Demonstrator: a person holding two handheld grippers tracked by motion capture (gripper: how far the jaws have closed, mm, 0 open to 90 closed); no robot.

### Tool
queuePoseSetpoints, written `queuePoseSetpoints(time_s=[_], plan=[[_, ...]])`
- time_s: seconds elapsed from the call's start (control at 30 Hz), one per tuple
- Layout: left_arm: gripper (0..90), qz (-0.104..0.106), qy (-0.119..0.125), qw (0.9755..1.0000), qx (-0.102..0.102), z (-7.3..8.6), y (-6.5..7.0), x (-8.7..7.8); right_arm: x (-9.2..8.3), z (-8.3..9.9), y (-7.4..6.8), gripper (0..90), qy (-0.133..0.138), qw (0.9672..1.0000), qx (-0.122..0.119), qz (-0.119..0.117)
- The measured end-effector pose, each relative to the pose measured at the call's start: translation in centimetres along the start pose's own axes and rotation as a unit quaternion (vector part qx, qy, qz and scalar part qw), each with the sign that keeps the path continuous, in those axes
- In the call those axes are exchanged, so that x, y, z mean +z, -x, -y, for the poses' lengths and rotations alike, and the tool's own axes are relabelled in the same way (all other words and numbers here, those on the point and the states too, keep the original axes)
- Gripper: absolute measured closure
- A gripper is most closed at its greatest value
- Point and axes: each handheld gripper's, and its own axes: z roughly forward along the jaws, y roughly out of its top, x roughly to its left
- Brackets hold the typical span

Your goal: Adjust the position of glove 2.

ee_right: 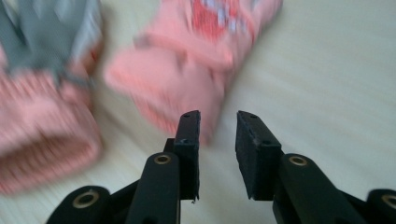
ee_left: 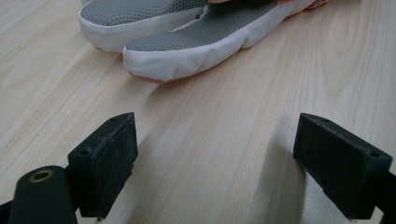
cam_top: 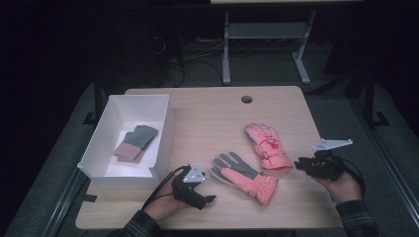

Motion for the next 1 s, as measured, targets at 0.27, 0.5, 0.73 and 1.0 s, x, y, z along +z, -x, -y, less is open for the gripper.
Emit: queuePoseSetpoints(time_s=[0.27, 0.5, 0.73, 1.0], plan=[[13.1, 0.000, -0.004, 1.0000, 0.001, 0.0, 0.0, -0.1, 3.4, -4.0, -1.3, 68.1, 0.018, 0.9998, 0.011, -0.003], [13.1, 0.000, -0.001, 1.0000, 0.000, 0.0, 0.0, 0.0, 6.2, -6.2, -0.9, 58.0, 0.023, 0.9989, 0.042, -0.001], [13.1, 0.000, -0.002, 1.0000, 0.001, 0.0, 0.0, 0.0, 8.8, -6.2, -0.8, 54.9, -0.006, 0.9983, 0.056, 0.010], [13.1, -0.001, -0.002, 1.0000, 0.000, -0.1, 0.0, 0.0, 10.3, -5.7, -1.5, 78.1, -0.024, 0.9989, 0.026, 0.029]])
